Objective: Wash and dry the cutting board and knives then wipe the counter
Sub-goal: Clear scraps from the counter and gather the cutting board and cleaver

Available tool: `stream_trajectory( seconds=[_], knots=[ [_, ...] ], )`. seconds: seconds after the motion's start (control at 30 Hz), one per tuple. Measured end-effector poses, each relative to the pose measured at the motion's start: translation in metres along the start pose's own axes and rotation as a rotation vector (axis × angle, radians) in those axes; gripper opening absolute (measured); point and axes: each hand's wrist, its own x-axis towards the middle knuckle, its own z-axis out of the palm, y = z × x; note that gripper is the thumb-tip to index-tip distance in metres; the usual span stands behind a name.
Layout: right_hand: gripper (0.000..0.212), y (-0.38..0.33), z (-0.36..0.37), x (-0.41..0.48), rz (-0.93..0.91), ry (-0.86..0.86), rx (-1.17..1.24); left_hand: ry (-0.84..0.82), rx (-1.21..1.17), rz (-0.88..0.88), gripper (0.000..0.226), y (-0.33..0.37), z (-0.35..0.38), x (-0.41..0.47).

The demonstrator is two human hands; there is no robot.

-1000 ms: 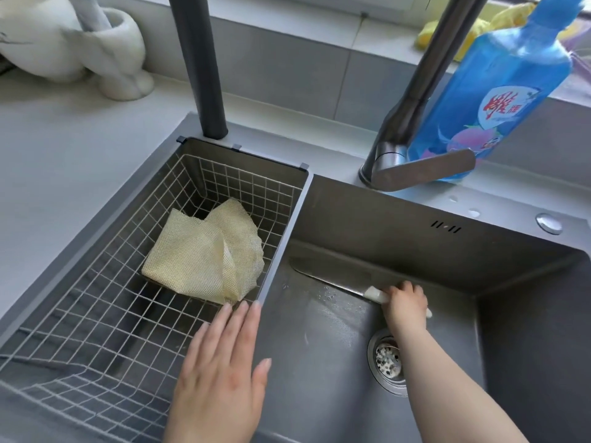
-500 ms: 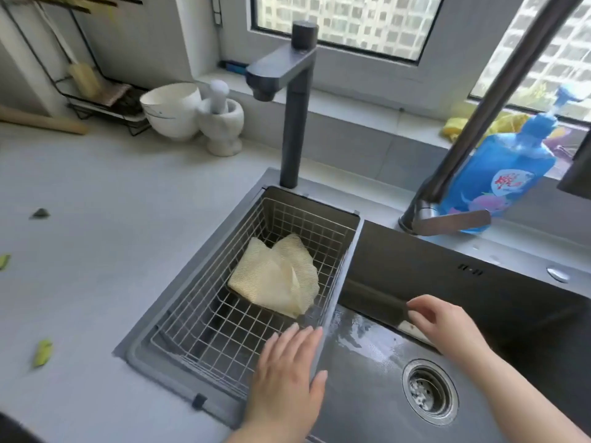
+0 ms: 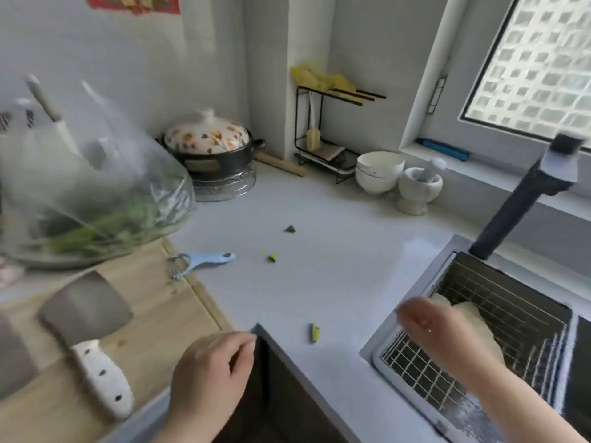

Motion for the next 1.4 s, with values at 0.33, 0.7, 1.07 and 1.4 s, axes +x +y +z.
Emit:
stream_trajectory(
  seconds=[0.33,0.7,1.07,1.4],
  knots=[
    [0.037,-0.176,0.109,0.089,-0.256,-0.183,-0.065,-0.359,0.256,-0.159,0.06,-0.105,-0.024,0.028],
    [0.065,-0.226,0.165,0.174,-0.334,-0.274,-0.323,-0.456,0.294,-0.031,0.087,-0.136,0.01,0.049],
    [0.04,-0.229,0.185,0.193,-0.419,-0.249,-0.309,-0.651,0.159,-0.088,0.067,-0.152,0.013,0.039],
    [0.011,-0.184,0.147,0.169,-0.107,-0.107,0.16,-0.519,0.222,-0.148,0.043,-0.137,0.009,0.06]
  ],
)
